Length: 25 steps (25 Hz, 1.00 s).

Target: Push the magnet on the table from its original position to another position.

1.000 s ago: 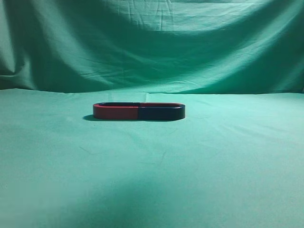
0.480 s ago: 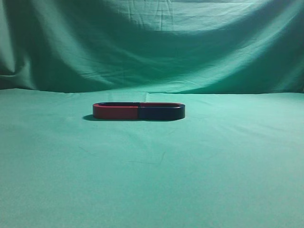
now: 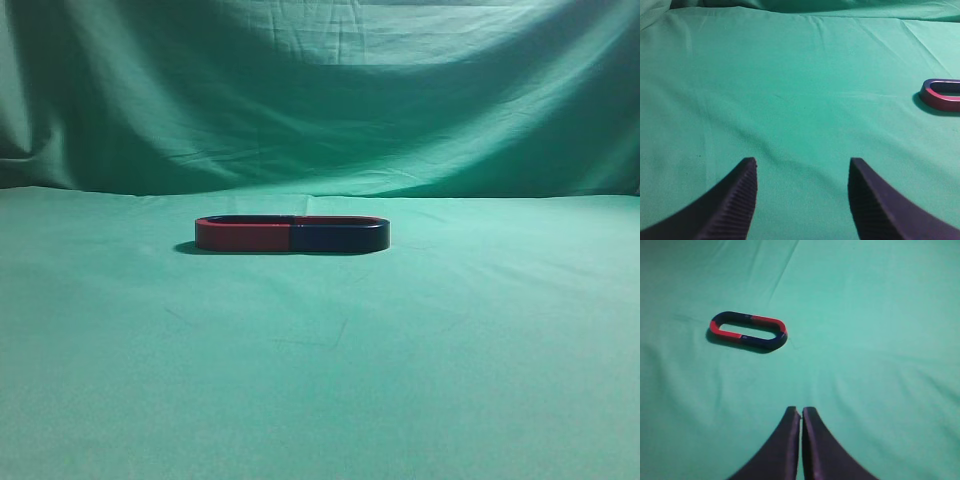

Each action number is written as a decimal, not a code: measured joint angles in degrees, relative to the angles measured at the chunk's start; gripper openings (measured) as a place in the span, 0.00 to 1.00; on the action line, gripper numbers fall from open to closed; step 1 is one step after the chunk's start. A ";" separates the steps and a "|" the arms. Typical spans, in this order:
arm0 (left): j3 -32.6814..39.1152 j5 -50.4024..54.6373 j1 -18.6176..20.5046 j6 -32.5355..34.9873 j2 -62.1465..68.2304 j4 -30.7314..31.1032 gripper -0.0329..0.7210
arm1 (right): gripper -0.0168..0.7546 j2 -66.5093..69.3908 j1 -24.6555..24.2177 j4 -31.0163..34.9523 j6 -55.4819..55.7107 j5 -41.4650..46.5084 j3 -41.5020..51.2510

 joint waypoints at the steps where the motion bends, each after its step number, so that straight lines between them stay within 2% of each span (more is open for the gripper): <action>1: 0.00 0.00 0.00 0.00 0.00 0.00 0.54 | 0.02 -2.46 0.00 0.90 0.00 1.12 0.77; 4: 0.00 0.00 0.00 0.00 0.00 0.00 0.54 | 0.02 -8.11 0.00 1.85 -0.08 4.35 2.60; 7: 0.00 0.00 0.00 0.00 0.00 0.00 0.54 | 0.02 -11.84 0.00 2.08 -1.15 2.85 5.36; 15: 0.00 0.00 0.00 0.00 0.00 0.00 0.54 | 0.02 -21.47 -0.94 -0.70 -5.34 -19.63 21.91; 18: 0.00 0.00 0.00 0.00 0.00 0.00 0.54 | 0.02 -25.80 -5.73 -1.37 -5.55 -23.74 28.15; 25: 0.00 0.00 0.00 0.00 0.00 0.00 0.54 | 0.02 -33.43 -18.54 -1.53 -5.60 -25.37 37.08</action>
